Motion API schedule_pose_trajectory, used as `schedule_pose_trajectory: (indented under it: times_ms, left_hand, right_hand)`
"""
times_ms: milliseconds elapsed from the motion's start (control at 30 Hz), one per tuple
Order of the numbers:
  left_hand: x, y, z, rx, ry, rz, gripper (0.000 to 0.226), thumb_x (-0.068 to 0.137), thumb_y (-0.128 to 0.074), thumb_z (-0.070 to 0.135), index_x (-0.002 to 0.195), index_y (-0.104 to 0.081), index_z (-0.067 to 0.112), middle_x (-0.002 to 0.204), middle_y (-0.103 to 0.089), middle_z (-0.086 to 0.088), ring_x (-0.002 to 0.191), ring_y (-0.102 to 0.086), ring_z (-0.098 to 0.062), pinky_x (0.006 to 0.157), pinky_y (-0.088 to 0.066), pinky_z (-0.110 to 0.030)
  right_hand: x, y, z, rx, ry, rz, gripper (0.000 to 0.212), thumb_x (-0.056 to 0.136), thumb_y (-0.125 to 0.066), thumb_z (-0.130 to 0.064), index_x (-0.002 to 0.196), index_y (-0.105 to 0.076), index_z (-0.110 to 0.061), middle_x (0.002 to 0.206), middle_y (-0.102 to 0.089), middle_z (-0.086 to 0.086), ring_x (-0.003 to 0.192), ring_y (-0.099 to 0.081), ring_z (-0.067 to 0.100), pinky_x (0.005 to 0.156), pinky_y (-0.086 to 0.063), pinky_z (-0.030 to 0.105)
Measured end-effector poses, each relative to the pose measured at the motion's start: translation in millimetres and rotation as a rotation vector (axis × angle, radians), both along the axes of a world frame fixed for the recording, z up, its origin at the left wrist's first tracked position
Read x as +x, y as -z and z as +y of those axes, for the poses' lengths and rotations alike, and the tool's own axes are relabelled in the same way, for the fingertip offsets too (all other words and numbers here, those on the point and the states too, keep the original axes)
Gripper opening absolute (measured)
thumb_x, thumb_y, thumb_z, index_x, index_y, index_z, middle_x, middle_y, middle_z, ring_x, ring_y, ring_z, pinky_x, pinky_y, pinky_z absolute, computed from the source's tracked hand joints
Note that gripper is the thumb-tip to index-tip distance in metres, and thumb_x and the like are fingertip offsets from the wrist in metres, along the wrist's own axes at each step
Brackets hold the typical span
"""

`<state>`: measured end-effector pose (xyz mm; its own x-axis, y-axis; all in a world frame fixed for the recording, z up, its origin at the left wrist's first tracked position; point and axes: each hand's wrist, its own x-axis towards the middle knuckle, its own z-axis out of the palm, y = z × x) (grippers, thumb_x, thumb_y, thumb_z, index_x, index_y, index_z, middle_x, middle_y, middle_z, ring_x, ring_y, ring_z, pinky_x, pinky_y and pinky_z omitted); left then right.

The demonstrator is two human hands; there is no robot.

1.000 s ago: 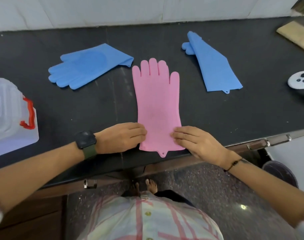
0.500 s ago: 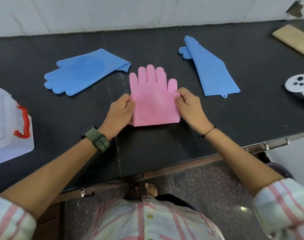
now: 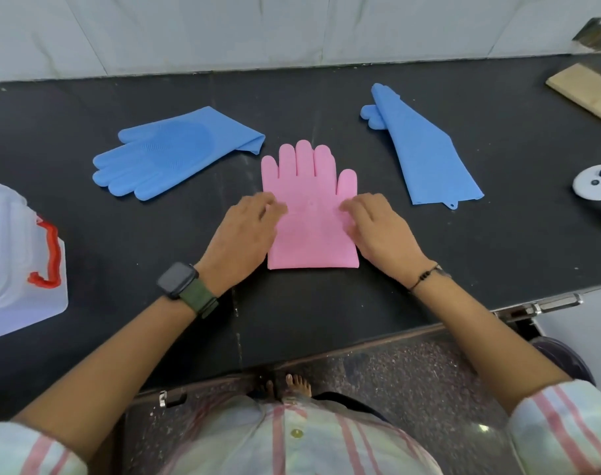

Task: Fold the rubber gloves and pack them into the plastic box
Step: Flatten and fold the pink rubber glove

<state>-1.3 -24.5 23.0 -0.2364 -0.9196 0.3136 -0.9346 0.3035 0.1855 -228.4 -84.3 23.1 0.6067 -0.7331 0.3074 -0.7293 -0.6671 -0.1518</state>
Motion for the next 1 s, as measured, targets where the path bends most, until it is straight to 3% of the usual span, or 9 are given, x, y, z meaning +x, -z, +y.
schedule_pose_trajectory:
  times_ms: [133,233,400,467,600,667,800,933,1000]
  left_hand:
    - [21.8,-5.7,-7.3,-0.091,0.478,-0.345,0.036,0.069,-0.058,-0.007,0.101,-0.070,0.004,0.112,-0.070,-0.014,0.111,-0.062,-0.036,0.093,-0.048,-0.050]
    - [34.8,-3.7,-14.3,0.047,0.526,-0.403,0.063,0.060,-0.068,-0.012,0.120,-0.060,0.005,0.128,-0.061,-0.013,0.122,-0.055,-0.028,0.105,-0.037,-0.042]
    - [43.6,5.1,-32.1,0.282,0.513,-0.332,0.048,0.097,-0.039,0.024,0.145,-0.029,0.019,0.154,-0.027,0.004,0.143,-0.020,-0.010,0.113,0.000,-0.017]
    - [41.3,2.8,-34.3,0.267,0.529,-0.283,0.047,0.096,-0.043,0.027,0.141,-0.038,0.017,0.151,-0.036,0.001,0.141,-0.029,-0.012,0.113,-0.007,-0.020]
    - [35.7,6.4,-25.5,0.086,0.503,-0.074,0.036,0.077,-0.069,0.009,0.112,-0.068,0.009,0.121,-0.067,-0.007,0.115,-0.061,-0.023,0.098,-0.045,-0.042]
    - [32.0,10.1,-20.8,0.092,0.423,0.115,0.029,0.079,-0.061,0.012,0.106,-0.071,0.008,0.115,-0.070,-0.005,0.111,-0.063,-0.020,0.096,-0.048,-0.037]
    - [27.4,10.1,-23.8,0.289,0.189,0.460,0.027,0.089,-0.055,0.009,0.112,-0.068,0.011,0.107,-0.072,-0.001,0.097,-0.068,-0.010,0.089,-0.048,-0.015]
    - [26.1,0.3,-33.1,0.501,0.018,0.621,0.026,0.095,-0.048,0.018,0.097,-0.070,0.005,0.092,-0.073,-0.012,0.084,-0.067,-0.026,0.085,-0.054,-0.038]
    - [25.1,-1.3,-34.9,0.584,-0.069,0.803,0.032,0.097,-0.041,0.021,0.097,-0.069,0.006,0.090,-0.071,-0.012,0.078,-0.065,-0.023,0.083,-0.054,-0.039]
  right_hand:
    - [-17.5,-0.4,-8.8,-0.208,-0.363,0.230,0.029,0.083,-0.055,-0.002,0.108,-0.068,0.000,0.114,-0.069,0.018,0.105,-0.065,0.035,0.088,-0.054,0.044]
    - [-25.0,-1.4,-12.6,-0.098,-0.444,0.304,0.052,0.070,-0.061,0.009,0.122,-0.060,0.001,0.128,-0.060,0.018,0.120,-0.055,0.036,0.101,-0.041,0.053]
    - [-25.7,-7.6,-19.0,0.090,-0.442,0.369,0.061,0.078,-0.063,-0.015,0.134,-0.047,-0.002,0.142,-0.046,0.016,0.135,-0.039,0.030,0.113,-0.028,0.051]
    - [-26.3,-6.9,-23.3,0.150,-0.470,0.372,0.066,0.079,-0.062,-0.022,0.139,-0.041,-0.004,0.147,-0.038,0.015,0.140,-0.030,0.027,0.116,-0.022,0.046]
    - [-32.7,0.8,-28.8,0.209,-0.494,0.409,0.077,0.085,-0.051,-0.048,0.147,-0.025,-0.009,0.156,-0.019,0.010,0.146,-0.010,0.021,0.120,-0.008,0.041]
    - [-34.0,5.7,-26.8,0.201,-0.479,0.407,0.081,0.085,-0.044,-0.058,0.147,-0.023,-0.010,0.156,-0.016,0.010,0.146,-0.008,0.022,0.119,-0.005,0.042]
    - [-27.2,10.8,-19.7,0.111,-0.440,0.212,0.062,0.085,-0.058,-0.040,0.134,-0.048,-0.004,0.143,-0.046,0.013,0.137,-0.036,0.027,0.114,-0.026,0.046]
    - [-13.7,6.3,-15.4,0.198,-0.235,-0.119,0.027,0.084,-0.060,-0.010,0.108,-0.066,-0.003,0.105,-0.071,0.015,0.097,-0.067,0.032,0.088,-0.055,0.042]
    - [-5.3,-1.9,-15.7,0.345,-0.119,-0.280,0.016,0.090,-0.054,-0.014,0.098,-0.064,-0.004,0.078,-0.067,0.012,0.065,-0.061,0.025,0.062,-0.050,0.030]
